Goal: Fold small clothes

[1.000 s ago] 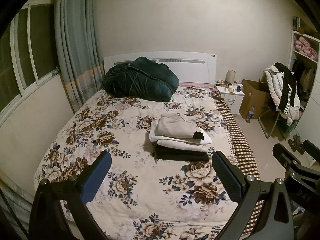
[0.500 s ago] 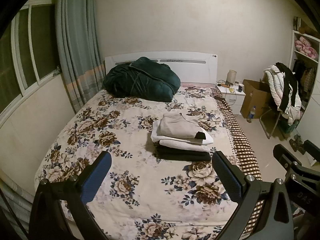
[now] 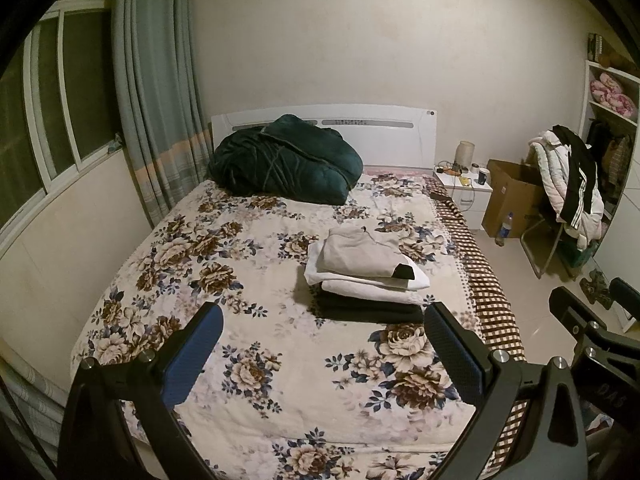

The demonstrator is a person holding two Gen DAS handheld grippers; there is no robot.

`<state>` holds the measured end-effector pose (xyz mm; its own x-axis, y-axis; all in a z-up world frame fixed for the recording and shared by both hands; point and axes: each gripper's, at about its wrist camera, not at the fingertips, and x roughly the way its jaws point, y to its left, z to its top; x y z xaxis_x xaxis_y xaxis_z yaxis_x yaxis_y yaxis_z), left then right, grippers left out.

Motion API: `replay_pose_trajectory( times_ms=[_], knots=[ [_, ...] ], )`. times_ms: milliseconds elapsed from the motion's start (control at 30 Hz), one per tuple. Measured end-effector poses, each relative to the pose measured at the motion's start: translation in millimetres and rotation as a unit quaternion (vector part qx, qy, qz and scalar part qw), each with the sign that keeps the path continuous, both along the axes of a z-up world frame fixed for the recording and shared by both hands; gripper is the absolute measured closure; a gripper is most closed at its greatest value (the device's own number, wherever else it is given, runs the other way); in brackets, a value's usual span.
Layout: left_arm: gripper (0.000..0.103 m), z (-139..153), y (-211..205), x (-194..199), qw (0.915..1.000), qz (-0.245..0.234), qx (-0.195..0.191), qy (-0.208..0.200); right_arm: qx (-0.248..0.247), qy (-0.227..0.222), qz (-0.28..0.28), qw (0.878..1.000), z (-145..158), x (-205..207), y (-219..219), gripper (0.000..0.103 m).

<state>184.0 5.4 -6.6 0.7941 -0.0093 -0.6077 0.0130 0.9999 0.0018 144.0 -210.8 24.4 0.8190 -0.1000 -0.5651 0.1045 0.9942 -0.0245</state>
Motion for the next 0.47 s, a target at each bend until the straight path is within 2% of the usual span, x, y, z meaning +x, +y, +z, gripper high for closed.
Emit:
replay_pose_trajectory(
  times_ms=[467],
  knots=[
    [0.0, -0.9, 10.2, -1.9, 1.0, 0.005, 0.001, -0.005, 0.001, 0.001, 0.006, 1.0, 1.6, 2.9, 2.2, 0.0]
  ],
)
